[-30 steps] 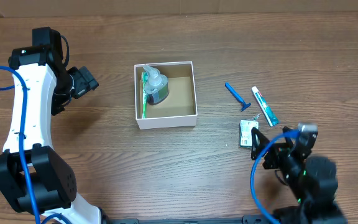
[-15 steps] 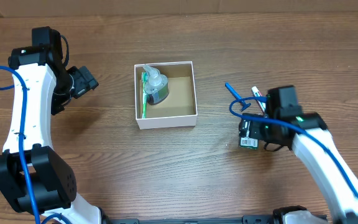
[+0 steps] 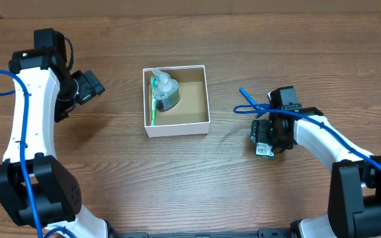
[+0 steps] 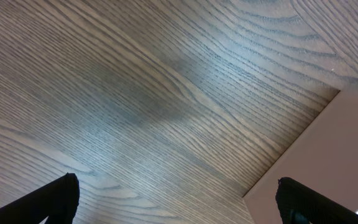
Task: Pack container
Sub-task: 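Grasp the white-green snack packet with the right gripper, then carry the packet into the box and release it at the front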
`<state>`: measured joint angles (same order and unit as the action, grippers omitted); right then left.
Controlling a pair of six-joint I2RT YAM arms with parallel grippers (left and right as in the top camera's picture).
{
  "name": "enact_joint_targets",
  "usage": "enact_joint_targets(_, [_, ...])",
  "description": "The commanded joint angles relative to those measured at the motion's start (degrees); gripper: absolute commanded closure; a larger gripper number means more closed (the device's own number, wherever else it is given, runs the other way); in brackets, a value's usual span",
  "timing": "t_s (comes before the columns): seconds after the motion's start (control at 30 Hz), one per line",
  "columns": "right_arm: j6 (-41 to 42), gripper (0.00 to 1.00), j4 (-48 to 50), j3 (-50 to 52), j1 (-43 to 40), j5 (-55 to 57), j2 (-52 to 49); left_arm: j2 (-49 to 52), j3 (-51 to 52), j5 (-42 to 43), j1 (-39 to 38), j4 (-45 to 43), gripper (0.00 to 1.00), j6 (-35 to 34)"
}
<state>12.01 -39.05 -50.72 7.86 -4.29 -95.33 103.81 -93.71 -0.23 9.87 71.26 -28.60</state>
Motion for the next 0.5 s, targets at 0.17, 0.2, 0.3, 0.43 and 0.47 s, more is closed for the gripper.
enact_joint_targets(0.17, [-0.5, 0.68, -1.7, -0.8, -0.4, 4.7, -0.7, -1.9, -1.1, -0.2, 0.2, 0.1, 0.00, -0.6])
enact_joint_targets(0.2, [-0.4, 0.69, -2.4, -1.2, -0.4, 5.4, -0.5, -1.9, -1.1, -0.2, 0.2, 0.1, 0.00, -0.6])
enact_joint_targets(0.3, [-0.4, 0.70, -5.6, -4.0, -0.4, 5.7, 0.4, -1.9, -1.1, -0.2, 0.2, 0.1, 0.00, -0.6])
enact_joint_targets(0.43, [-0.2, 0.71, -12.1, -10.6, -0.3, 4.2, 2.4, -1.9, -1.1, -0.2, 0.2, 0.1, 0.00, -0.6])
enact_joint_targets(0.47, [-0.2, 0.71, -14.4, -13.3, 0.2, 3.0, 3.0, -1.9, -1.1, -0.2, 0.2, 0.1, 0.00, -0.6])
